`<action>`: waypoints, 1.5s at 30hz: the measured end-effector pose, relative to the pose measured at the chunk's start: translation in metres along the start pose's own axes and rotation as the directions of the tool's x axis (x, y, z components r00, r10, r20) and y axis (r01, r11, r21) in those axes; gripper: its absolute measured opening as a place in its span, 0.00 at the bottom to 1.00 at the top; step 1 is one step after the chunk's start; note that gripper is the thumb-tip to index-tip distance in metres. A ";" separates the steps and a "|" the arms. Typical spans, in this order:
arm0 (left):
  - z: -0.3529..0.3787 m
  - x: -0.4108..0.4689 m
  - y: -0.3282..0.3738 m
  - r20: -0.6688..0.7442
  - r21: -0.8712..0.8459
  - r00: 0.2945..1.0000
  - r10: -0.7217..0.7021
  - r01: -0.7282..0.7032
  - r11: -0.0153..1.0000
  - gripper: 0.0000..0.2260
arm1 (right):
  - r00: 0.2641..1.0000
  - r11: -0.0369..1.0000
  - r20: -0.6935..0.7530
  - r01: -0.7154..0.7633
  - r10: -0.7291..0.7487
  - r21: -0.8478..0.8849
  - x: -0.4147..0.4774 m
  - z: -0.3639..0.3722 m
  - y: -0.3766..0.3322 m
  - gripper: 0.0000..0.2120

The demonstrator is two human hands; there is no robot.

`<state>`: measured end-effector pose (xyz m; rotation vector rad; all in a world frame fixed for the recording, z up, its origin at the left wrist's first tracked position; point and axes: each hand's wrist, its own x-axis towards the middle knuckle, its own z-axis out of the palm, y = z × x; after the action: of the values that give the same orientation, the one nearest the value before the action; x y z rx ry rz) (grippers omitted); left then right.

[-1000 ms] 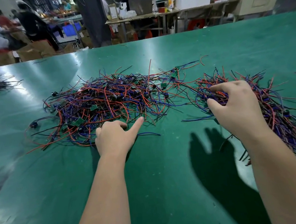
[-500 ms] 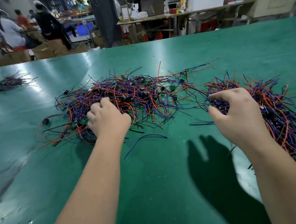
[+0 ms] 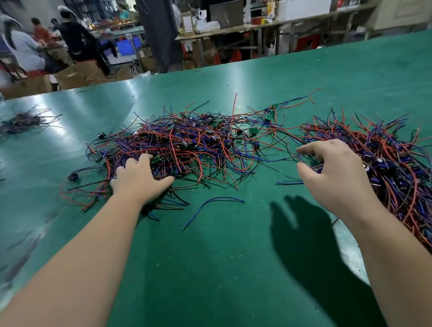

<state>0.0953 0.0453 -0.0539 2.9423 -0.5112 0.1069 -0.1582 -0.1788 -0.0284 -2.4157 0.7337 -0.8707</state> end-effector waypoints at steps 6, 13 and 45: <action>-0.003 -0.008 0.011 -0.033 0.085 0.999 0.043 -0.040 0.996 0.11 | 1.000 1.000 -0.013 -0.013 0.013 0.010 0.000 0.003 0.002 0.11; -0.007 -0.031 0.026 -0.011 0.306 0.994 0.111 -0.102 0.947 0.11 | 0.998 0.998 0.014 -0.055 0.055 0.016 0.001 0.006 0.004 0.10; -0.074 -0.120 0.131 -0.741 -0.587 0.662 0.109 -0.719 0.372 0.05 | 0.896 -0.067 0.408 -0.424 -0.175 0.903 -0.004 -0.016 -0.030 0.23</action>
<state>-0.0647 -0.0247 0.0258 1.5382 -0.9084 0.6270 -0.1624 -0.1579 -0.0016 -0.9268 -0.0411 -0.4086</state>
